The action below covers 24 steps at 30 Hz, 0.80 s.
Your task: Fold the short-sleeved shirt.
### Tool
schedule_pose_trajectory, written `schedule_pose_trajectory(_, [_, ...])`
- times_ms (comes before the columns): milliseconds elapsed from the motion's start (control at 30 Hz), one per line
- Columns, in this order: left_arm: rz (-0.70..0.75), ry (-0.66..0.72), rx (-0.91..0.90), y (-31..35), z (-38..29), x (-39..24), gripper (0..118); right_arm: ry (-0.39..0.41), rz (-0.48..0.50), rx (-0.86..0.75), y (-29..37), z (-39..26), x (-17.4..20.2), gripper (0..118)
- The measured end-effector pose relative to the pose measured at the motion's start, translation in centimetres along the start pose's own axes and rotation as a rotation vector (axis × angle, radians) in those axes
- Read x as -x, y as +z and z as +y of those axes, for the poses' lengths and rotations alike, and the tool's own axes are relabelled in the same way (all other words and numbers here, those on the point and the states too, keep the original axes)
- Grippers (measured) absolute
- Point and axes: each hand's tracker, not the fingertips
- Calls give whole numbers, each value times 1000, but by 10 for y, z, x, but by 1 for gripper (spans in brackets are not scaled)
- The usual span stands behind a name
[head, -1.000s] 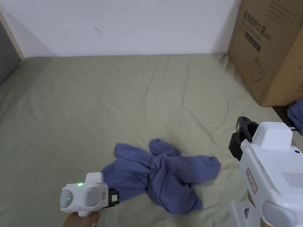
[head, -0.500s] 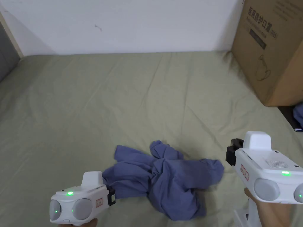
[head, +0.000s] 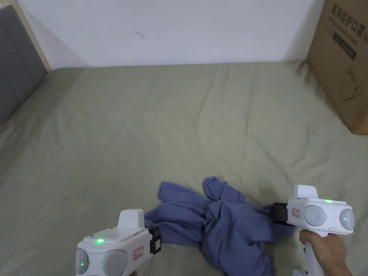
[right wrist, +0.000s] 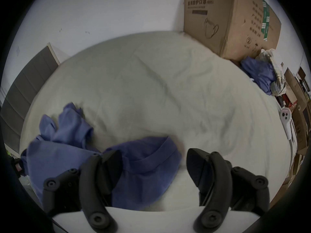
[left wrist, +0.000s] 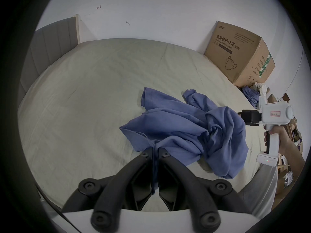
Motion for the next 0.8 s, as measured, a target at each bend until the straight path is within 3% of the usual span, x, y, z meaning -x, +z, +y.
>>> schedule_pose_trajectory(100, [0, -5, 3, -1, 0, 0, 4, -17, 29, 24, -7, -4, 3, 43])
schedule_pose_trajectory(133, [0, -5, 3, 0, 0, 0, 4, -15, 26, 18, 8, -8, 13, 29])
schedule_pose_trajectory(167, [-1, -3, 3, 1, -1, 0, 4, -9, 30, 12, 14, -7, 17, 7])
schedule_pose_trajectory(367, [-27, 28, -21, 8, 4, 1, 4, 52, 30, -126, 53, -1, 11, 7])
schedule_pose_trajectory(600, [-89, 90, -108, 32, 30, 3, 4, 120, 71, -335, 157, 16, 0, 7])
schedule_pose_trajectory(800, [-80, 60, -223, 61, 84, 8, 4, 138, 64, -504, 235, 45, 0, 7])
